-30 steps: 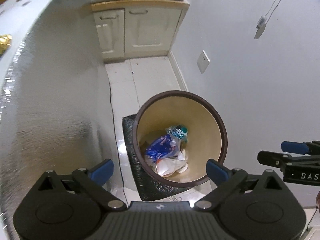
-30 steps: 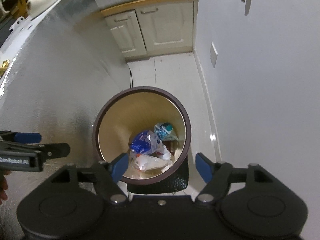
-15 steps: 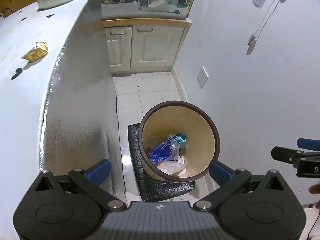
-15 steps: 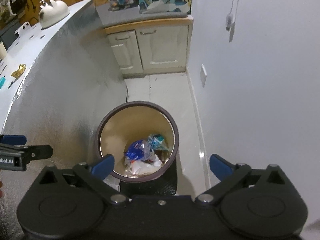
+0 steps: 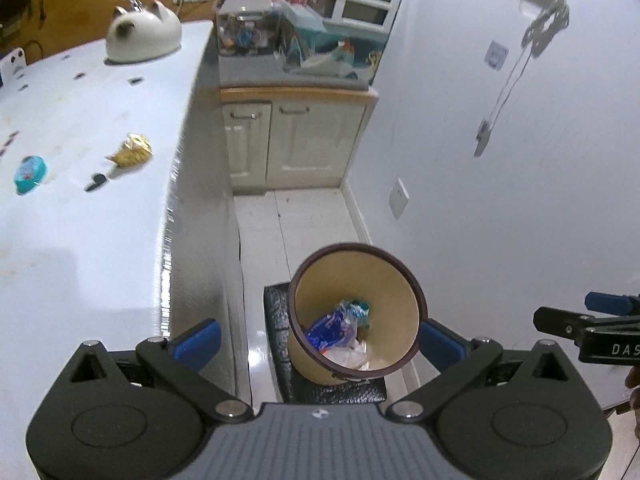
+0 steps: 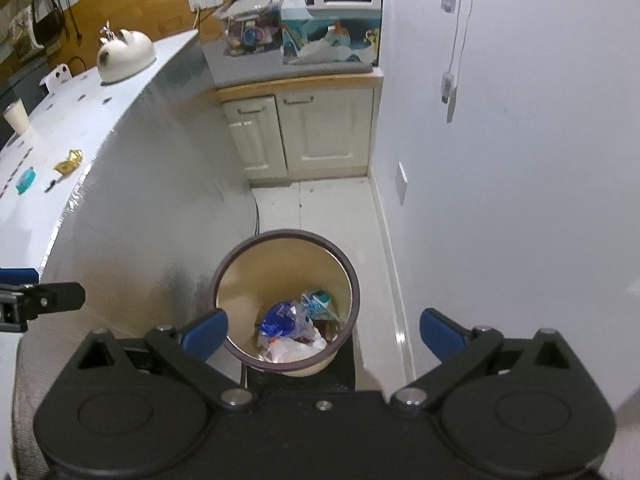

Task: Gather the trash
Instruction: 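Move both empty tools back from the wastebasket toward the table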

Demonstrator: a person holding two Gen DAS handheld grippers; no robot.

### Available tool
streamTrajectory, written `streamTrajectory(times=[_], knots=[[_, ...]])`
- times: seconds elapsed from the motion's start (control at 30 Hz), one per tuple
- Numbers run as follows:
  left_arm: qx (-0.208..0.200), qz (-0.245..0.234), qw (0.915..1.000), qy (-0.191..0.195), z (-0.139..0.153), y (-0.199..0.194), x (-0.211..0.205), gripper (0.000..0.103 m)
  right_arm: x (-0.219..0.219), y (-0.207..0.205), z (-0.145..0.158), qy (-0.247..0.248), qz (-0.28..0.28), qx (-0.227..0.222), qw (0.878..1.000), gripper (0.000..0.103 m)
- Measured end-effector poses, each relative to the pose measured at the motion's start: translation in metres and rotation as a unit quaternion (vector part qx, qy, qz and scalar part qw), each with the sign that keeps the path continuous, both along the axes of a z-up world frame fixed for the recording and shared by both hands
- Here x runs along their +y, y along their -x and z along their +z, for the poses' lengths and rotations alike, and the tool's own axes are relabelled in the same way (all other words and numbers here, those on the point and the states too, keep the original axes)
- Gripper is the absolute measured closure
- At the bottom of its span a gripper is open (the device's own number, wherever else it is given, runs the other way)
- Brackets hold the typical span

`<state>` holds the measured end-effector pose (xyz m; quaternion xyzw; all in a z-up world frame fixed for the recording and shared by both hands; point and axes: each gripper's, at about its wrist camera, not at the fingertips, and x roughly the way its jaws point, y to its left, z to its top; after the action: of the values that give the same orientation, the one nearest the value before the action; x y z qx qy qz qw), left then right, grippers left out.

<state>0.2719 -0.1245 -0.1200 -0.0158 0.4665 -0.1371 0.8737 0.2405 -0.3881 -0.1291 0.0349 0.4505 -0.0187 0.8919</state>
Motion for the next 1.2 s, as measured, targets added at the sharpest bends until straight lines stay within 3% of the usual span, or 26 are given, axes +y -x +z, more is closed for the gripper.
streamTrajectory(times=[0.57,0.83,1.2], knots=[[-0.068,0.043,0.9965,0.02,0.056,0.061,0.114,0.0,0.093,0.043,0.052,-0.007,0.015,-0.074,0.997,0.0],[-0.082,0.087,0.9923,0.03,0.067,0.082,0.188,0.0,0.16,0.052,0.067,-0.007,0.049,-0.087,0.995,0.0],[-0.113,0.124,0.9857,0.007,0.089,0.09,0.3,0.0,0.267,0.055,0.079,-0.008,0.105,-0.11,0.988,0.0]])
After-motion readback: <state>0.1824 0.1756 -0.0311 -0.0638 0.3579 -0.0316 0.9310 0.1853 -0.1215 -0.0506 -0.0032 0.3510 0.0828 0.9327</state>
